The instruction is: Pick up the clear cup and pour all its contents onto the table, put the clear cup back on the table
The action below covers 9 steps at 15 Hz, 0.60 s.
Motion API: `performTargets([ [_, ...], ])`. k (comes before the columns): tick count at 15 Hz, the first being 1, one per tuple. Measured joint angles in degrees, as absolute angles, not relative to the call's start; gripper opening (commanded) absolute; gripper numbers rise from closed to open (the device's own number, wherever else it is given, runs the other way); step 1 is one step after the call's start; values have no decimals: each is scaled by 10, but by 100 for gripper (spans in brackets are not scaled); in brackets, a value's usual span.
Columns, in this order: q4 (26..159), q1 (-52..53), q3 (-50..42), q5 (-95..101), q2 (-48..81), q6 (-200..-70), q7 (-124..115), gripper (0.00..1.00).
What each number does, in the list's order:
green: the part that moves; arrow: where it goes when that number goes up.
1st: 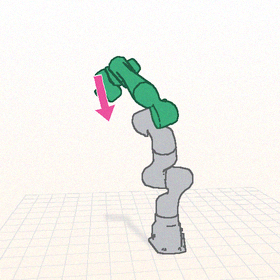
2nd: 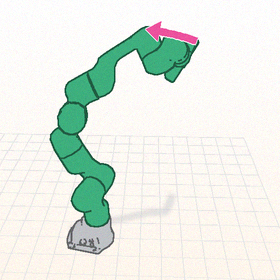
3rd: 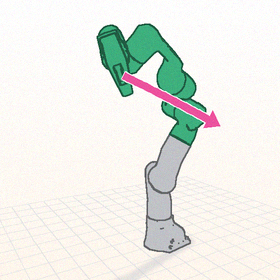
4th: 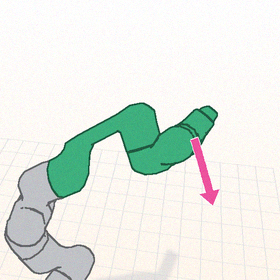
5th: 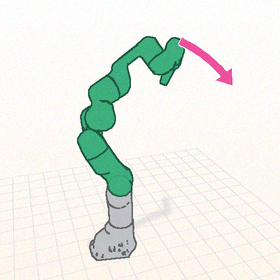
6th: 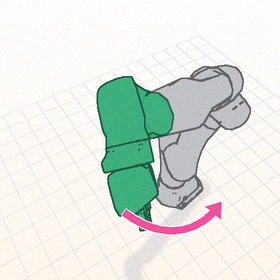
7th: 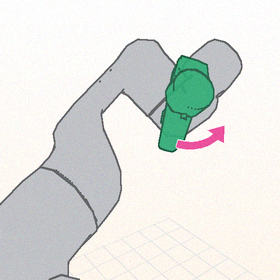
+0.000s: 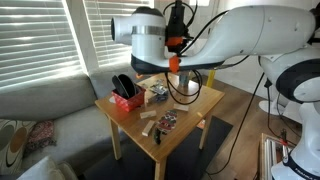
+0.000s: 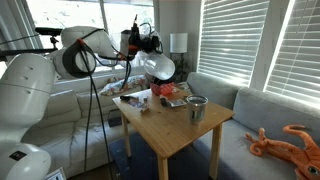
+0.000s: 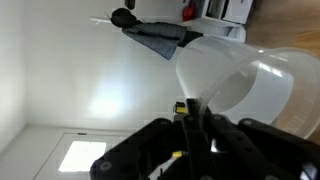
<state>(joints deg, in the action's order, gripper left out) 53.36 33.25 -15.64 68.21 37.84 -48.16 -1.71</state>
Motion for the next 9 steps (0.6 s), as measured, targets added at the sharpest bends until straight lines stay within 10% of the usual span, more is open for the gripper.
performTargets([
  [9,538,345,-128,614,286,-481,-154,1],
])
